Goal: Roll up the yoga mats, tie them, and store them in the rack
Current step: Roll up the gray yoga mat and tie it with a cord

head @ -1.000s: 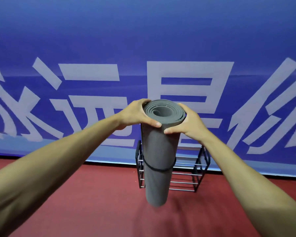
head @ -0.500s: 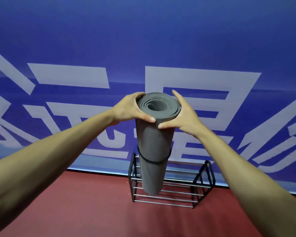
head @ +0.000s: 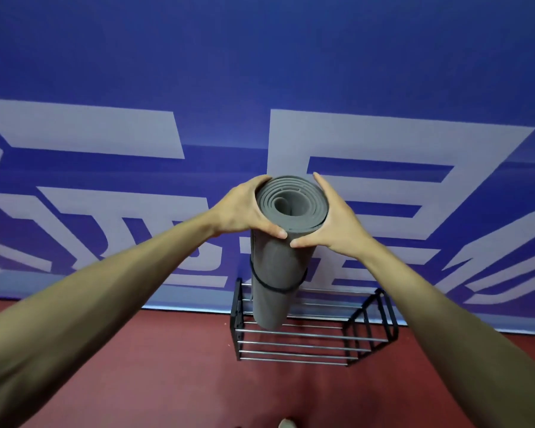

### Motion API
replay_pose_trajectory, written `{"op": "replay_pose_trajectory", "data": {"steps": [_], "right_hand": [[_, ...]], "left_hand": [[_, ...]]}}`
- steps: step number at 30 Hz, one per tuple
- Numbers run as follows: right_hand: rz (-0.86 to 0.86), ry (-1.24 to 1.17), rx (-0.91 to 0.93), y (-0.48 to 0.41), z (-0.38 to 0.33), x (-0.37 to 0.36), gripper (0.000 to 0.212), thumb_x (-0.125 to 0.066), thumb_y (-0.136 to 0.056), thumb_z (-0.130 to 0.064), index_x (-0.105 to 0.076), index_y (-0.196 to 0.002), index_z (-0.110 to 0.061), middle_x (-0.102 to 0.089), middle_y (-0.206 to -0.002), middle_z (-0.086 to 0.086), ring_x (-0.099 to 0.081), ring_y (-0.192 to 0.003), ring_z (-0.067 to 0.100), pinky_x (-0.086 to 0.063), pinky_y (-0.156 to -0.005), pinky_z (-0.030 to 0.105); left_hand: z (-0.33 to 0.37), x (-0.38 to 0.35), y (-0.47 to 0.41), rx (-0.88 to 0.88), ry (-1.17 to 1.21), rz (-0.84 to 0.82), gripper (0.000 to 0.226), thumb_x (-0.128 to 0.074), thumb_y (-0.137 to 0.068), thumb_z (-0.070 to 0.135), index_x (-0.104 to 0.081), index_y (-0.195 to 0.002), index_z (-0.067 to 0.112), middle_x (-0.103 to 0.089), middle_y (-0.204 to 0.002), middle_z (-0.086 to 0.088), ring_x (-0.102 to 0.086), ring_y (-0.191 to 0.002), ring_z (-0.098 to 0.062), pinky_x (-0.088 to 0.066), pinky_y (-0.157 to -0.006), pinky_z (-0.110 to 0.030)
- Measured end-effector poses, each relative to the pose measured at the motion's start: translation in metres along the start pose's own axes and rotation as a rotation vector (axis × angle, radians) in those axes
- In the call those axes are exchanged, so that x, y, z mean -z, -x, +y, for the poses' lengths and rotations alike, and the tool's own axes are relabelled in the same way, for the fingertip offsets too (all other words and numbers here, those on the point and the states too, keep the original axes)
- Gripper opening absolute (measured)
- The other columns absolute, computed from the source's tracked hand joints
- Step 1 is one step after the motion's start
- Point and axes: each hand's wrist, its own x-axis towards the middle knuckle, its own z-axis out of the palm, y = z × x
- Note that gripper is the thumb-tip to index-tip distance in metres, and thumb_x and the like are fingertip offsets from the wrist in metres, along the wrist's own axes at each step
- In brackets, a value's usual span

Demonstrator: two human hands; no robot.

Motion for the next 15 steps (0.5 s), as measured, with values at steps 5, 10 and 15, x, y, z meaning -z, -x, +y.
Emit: {"op": "replay_pose_trajectory", "data": {"steps": [5, 10, 15], "right_hand": [[-0.054, -0.002, -0.021, -0.014, 0.026, -0.019, 0.139, -0.096, -0.047, -0.035, -0.006, -0.153, -0.033, -0.031, -0.149, 0.001, -0.033, -0.135, 0.014, -0.036, -0.102, 0.030], [-0.119, -0.002, -0.024, -0.022, 0.051, -0.040, 0.137, -0.095, -0.049, -0.035, -0.005, -0.152, -0.041, -0.032, -0.147, -0.005, -0.033, -0.135, 0.011, -0.037, -0.098, 0.027], [-0.210, 0.014, -0.065, -0.025, 0.076, -0.069, 0.136, -0.094, -0.052, -0.032, 0.000, -0.151, -0.043, -0.024, -0.150, -0.006, -0.034, -0.133, 0.013, -0.040, -0.097, 0.029]], "left_hand": [[-0.025, -0.015, -0.011, 0.036, 0.000, -0.029, 0.113, -0.094, -0.044, 0.041, -0.038, -0.140, 0.018, -0.056, -0.128, 0.012, -0.052, -0.117, -0.003, -0.041, -0.101, -0.022], [-0.055, -0.032, -0.013, 0.076, 0.024, -0.021, 0.115, -0.095, -0.045, 0.035, -0.035, -0.141, 0.019, -0.051, -0.123, 0.017, -0.048, -0.115, 0.000, -0.036, -0.098, -0.015], [-0.091, -0.054, -0.014, 0.130, 0.062, -0.065, 0.111, -0.096, -0.045, 0.029, -0.036, -0.138, 0.020, -0.054, -0.125, 0.014, -0.051, -0.116, -0.002, -0.038, -0.098, -0.015]]}}
